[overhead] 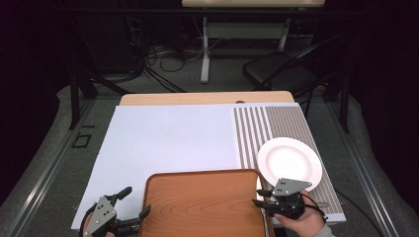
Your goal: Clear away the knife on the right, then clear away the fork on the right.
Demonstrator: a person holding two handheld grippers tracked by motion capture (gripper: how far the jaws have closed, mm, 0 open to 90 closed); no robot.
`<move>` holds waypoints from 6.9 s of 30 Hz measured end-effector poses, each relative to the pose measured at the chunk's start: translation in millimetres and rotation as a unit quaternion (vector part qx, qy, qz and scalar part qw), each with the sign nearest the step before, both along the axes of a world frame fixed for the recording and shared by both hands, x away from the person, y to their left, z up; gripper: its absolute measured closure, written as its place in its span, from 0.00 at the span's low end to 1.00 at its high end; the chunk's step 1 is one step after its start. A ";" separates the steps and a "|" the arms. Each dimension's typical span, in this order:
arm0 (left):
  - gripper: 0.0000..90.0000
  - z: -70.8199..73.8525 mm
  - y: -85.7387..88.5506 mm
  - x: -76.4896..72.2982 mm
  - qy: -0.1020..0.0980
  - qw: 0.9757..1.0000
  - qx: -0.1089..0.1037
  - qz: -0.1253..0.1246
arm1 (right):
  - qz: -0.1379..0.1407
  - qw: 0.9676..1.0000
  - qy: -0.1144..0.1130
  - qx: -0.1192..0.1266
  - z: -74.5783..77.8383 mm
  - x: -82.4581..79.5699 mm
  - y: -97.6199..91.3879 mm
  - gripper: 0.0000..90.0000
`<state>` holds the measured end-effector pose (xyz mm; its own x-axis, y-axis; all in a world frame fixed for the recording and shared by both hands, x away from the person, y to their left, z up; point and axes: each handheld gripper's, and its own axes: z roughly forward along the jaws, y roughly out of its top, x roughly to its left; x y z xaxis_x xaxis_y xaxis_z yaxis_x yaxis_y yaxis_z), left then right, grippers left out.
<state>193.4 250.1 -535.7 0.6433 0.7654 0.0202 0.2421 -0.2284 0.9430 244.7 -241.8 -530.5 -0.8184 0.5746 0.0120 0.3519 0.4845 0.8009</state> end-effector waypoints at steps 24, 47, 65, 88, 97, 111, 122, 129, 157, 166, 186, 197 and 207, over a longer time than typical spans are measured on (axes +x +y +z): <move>0.17 -0.2 0.4 0.6 0.000 1.000 -0.003 0.000 | -0.026 0.992 -0.108 0.064 14.6 -1.1 -32.2 0.39; 0.17 0.4 1.3 0.0 -0.004 1.000 -0.002 -0.001 | -0.143 0.980 -0.095 0.096 16.2 -0.1 -89.2 0.00; 0.17 0.6 1.5 -0.7 -0.005 1.000 -0.003 0.001 | -0.142 0.981 -0.103 0.085 14.4 0.6 -87.2 0.00; 0.17 0.5 1.7 -1.1 -0.005 1.000 -0.004 0.003 | -0.125 0.988 -0.074 0.062 12.8 3.6 -81.0 0.01; 0.17 0.7 1.0 -1.7 -0.004 1.000 -0.002 0.003 | -0.101 0.992 -0.068 0.023 15.8 4.6 -79.4 0.16; 0.17 0.8 0.9 -1.9 -0.003 1.000 -0.003 0.004 | -0.031 0.988 -0.066 -0.139 26.3 8.1 -76.8 0.27; 0.17 0.6 0.9 -2.0 -0.003 1.000 -0.004 0.005 | 0.012 0.972 -0.072 -0.223 31.1 11.5 -72.1 0.36; 0.17 0.5 0.8 -1.9 -0.002 1.000 -0.004 0.005 | 0.043 0.947 -0.106 -0.300 32.2 9.6 -64.5 0.38; 0.17 0.1 0.3 -1.6 -0.002 1.000 -0.003 0.005 | 0.115 0.930 -0.092 -0.337 33.4 -0.3 -57.8 0.62; 0.17 0.0 0.3 -1.5 -0.002 1.000 -0.003 0.005 | 0.126 0.929 -0.087 -0.336 29.2 -3.7 -54.7 0.64; 0.17 -0.1 0.2 -1.5 -0.002 1.000 -0.002 0.004 | 0.154 0.920 -0.063 -0.356 15.0 -8.9 -49.5 0.79; 0.17 0.1 0.4 -1.6 -0.001 1.000 0.000 0.003 | 0.156 0.912 -0.043 -0.378 6.1 -8.0 -50.7 0.84; 0.17 0.0 0.4 -1.5 -0.001 1.000 0.000 0.003 | 0.153 0.907 -0.037 -0.390 1.8 -5.6 -53.5 0.86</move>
<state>191.9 250.4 -535.6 0.6382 0.7695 0.0225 0.2413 -0.2277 0.9434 239.1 -295.3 -528.7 -0.9230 0.1316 -0.3617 0.0656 0.9798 0.1890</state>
